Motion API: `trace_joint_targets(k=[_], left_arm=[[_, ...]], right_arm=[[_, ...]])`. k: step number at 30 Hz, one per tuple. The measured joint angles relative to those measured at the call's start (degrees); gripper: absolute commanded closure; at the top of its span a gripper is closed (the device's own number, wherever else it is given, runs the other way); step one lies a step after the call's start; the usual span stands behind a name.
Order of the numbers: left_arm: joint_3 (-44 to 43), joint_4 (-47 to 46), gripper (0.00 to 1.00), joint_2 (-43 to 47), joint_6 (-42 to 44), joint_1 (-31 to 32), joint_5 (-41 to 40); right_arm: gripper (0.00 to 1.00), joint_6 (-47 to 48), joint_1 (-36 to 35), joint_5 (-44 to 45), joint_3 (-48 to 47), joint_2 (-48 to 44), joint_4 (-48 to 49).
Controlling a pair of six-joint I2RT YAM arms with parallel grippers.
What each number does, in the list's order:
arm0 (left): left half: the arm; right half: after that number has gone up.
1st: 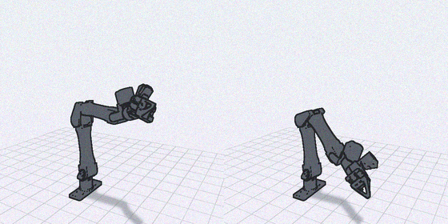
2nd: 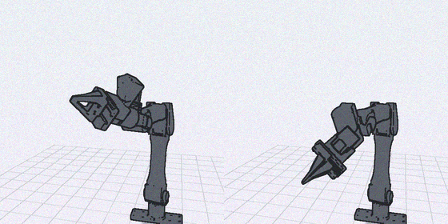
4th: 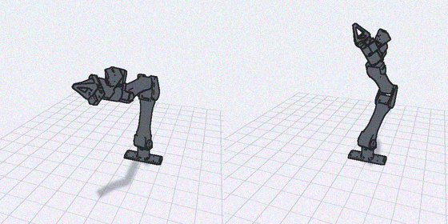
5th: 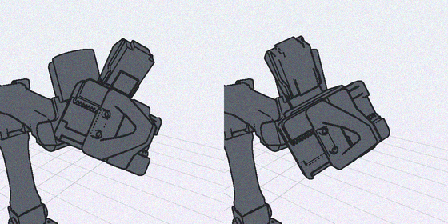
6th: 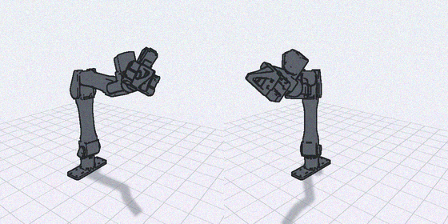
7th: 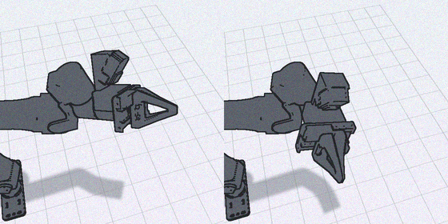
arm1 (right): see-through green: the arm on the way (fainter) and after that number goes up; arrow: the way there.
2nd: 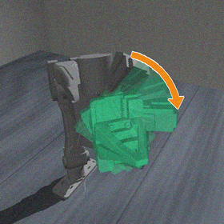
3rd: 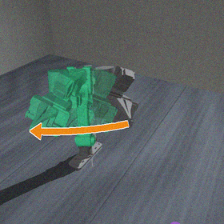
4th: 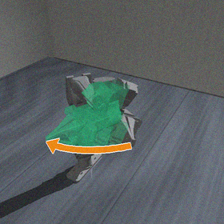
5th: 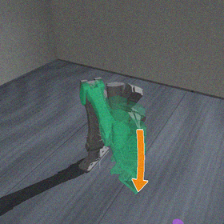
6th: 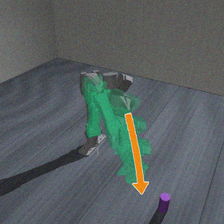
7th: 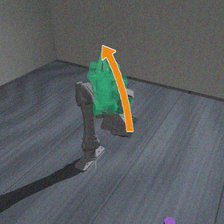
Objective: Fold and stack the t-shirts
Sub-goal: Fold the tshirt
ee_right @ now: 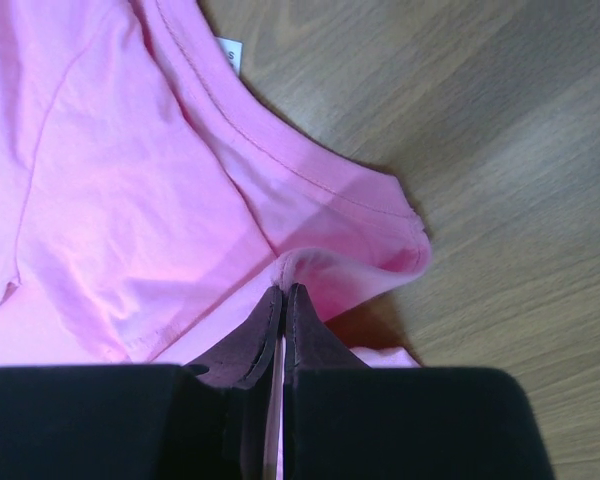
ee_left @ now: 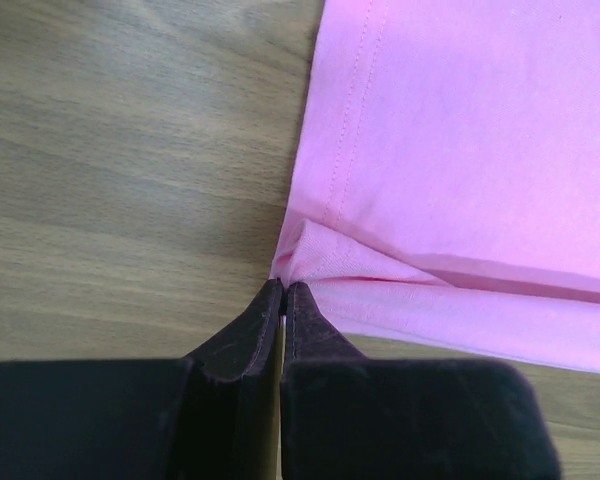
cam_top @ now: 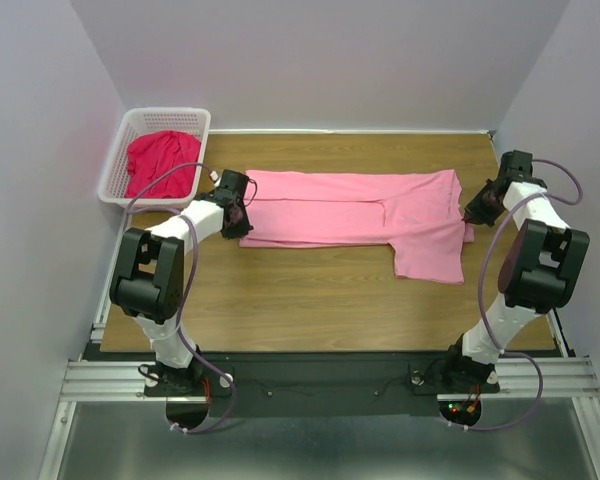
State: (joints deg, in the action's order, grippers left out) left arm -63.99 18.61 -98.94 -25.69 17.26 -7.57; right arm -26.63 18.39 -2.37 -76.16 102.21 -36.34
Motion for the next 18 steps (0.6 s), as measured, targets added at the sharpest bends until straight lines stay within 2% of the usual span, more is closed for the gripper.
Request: trace_joint_targets(k=[18], left_arm=[[-4.9,-0.5,1.00,-2.9,0.8,-0.9,-0.2]], right_arm=[[0.99,-0.6,0.0,-1.1,-2.8,4.0,0.3]])
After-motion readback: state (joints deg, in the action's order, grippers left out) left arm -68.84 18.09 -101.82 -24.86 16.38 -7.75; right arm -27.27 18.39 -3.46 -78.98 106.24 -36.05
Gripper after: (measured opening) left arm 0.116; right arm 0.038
